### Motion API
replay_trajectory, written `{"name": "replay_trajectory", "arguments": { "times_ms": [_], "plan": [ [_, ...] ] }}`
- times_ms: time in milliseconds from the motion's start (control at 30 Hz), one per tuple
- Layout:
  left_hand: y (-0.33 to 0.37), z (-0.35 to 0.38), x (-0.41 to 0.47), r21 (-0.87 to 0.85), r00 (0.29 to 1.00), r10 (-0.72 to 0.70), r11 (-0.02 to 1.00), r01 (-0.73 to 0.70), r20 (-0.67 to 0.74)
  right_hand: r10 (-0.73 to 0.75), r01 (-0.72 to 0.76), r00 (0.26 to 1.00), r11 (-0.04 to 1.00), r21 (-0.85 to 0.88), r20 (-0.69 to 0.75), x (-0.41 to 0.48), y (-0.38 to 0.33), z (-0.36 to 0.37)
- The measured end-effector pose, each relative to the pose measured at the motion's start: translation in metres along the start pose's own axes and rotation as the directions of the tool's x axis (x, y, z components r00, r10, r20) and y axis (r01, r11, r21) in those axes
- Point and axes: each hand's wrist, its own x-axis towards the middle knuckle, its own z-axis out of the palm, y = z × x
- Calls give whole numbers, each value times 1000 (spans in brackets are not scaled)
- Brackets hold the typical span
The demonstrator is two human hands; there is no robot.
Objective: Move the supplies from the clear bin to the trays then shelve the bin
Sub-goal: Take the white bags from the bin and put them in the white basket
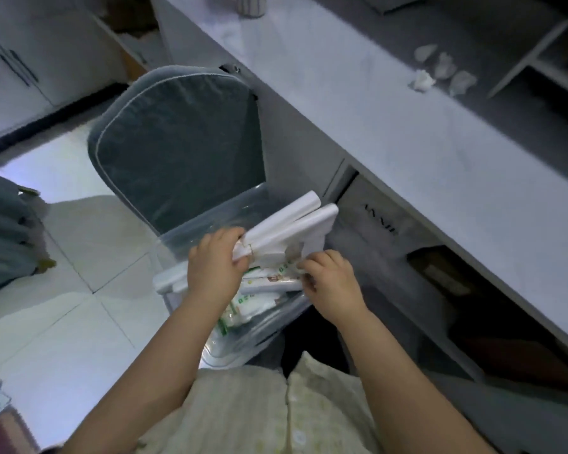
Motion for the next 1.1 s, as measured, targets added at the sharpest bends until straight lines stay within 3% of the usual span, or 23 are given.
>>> {"name": "replay_trajectory", "arguments": {
  "times_ms": [167,267,367,567,733,867,967,1100],
  "plan": [
    [41,1,-25,-59,974,206,978,-202,89,156,-156,988,984,-80,-14,-84,-14,-17],
    [82,9,-37,-53,920,363,932,-359,149,272,-277,961,952,-132,-55,-133,-7,-34],
    [134,25,-53,-77,828,519,853,-516,211,439,-457,885,881,-121,-154,-186,11,-54],
    [252,72,-120,-117,562,791,599,-792,241,655,-693,687,721,-12,-315,-313,39,-83],
    [350,123,-212,-133,364,891,409,-903,271,787,-846,453,527,76,-419,-436,63,-106],
    [427,162,-302,-186,255,925,314,-931,283,838,-910,304,396,121,-453,-531,88,-130],
    [478,187,-368,-237,208,942,272,-933,262,846,-918,272,371,139,-459,-596,106,-145],
    [533,209,-432,-303,196,953,262,-916,231,858,-921,255,356,157,-446,-672,132,-161]
  ]
}}
